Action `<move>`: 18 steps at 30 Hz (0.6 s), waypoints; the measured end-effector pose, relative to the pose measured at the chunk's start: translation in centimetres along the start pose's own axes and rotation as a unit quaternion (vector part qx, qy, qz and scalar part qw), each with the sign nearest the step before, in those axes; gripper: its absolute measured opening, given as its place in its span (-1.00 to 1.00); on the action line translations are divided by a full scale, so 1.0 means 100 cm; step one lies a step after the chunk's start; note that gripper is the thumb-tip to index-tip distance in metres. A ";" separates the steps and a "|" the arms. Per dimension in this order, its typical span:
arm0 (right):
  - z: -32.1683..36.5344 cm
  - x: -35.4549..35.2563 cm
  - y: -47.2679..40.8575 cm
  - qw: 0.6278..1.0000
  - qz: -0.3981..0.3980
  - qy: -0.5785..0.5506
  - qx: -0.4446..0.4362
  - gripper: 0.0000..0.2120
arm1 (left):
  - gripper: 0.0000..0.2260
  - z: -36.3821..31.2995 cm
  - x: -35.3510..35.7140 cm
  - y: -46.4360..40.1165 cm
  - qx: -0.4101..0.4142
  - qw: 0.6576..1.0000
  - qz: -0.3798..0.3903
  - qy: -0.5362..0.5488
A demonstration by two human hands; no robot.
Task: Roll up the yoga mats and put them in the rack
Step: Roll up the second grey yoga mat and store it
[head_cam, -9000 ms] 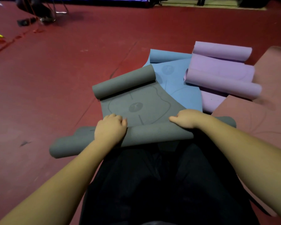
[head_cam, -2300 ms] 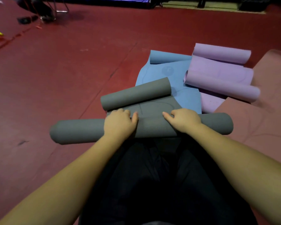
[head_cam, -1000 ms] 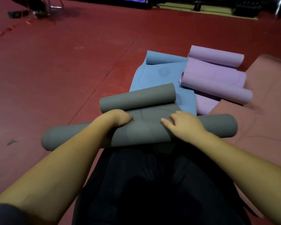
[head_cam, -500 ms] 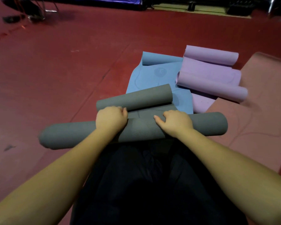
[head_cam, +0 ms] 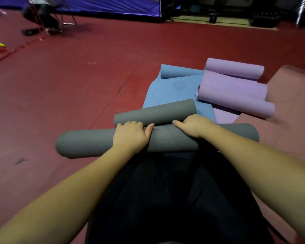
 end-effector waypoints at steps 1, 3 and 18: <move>-0.001 -0.004 0.003 1.000 0.018 0.003 -0.002 -0.24 | -0.44 -0.001 -0.002 -0.001 -0.001 1.000 0.005 0.008; -0.002 -0.010 0.010 0.998 0.068 0.010 -0.012 -0.27 | -0.42 -0.002 -0.003 0.001 -0.011 0.998 0.041 0.039; -0.001 -0.004 0.009 0.993 -0.100 -0.041 -0.042 -0.53 | -0.43 0.016 0.042 -0.012 -0.058 0.961 0.223 0.155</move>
Point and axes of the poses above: each hand's wrist, its own y-axis away from the middle knuckle, its own x-axis out of the palm, z = x × y, the point moved 7 cm from there along -y, towards the middle knuckle, and after that the axes turned 12 degrees about x, right-handed, at the moved point
